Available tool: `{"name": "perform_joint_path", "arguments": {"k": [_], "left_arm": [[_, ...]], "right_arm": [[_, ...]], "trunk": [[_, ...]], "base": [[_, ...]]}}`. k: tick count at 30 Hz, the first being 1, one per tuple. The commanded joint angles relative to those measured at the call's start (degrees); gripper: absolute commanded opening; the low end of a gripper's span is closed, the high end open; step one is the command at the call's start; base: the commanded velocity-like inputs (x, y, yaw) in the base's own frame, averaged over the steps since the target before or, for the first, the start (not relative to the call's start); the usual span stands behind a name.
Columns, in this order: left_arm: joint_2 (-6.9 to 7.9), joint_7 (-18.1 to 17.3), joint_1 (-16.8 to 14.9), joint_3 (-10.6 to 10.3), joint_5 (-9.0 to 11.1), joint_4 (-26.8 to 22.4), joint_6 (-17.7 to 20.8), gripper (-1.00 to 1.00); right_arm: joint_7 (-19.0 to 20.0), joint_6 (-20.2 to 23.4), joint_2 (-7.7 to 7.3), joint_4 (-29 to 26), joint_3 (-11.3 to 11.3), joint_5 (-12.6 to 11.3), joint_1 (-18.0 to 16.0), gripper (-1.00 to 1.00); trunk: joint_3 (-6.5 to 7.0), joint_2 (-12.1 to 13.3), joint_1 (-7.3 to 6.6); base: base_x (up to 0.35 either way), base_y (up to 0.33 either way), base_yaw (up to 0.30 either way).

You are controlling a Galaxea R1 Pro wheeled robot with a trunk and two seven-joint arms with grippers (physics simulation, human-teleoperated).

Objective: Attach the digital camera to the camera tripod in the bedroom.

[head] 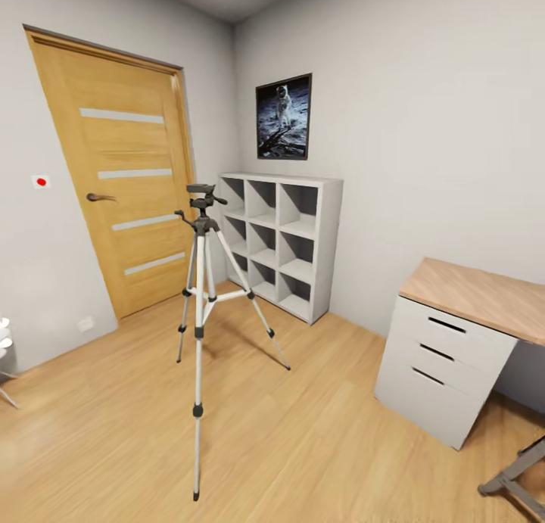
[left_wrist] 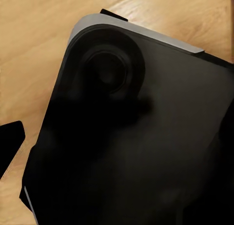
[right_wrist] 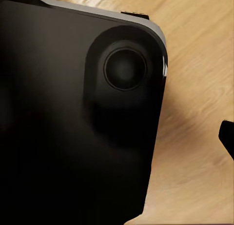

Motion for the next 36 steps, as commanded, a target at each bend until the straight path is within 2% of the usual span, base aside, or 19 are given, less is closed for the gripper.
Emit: {"name": "perform_joint_path", "arguments": {"k": [1, 36], "left_arm": [[-0.01, 0.0, 0.0, 0.1, 0.2, 0.0, -0.2, 1.0], [-0.01, -0.1, 0.0, 0.1, 0.1, 0.0, -0.3, 1.0]], "right_arm": [[0.0, -0.1, -0.01, 0.0, -0.1, 0.5, 0.0, 1.0], [0.0, -0.2, -0.01, 0.0, -0.1, 0.5, 0.0, 1.0]], "trunk": [[-0.04, 0.0, 0.0], [-0.04, 0.0, 0.0]], "base": [[0.0, 0.0, -0.272], [0.0, 0.0, -0.272]]}}
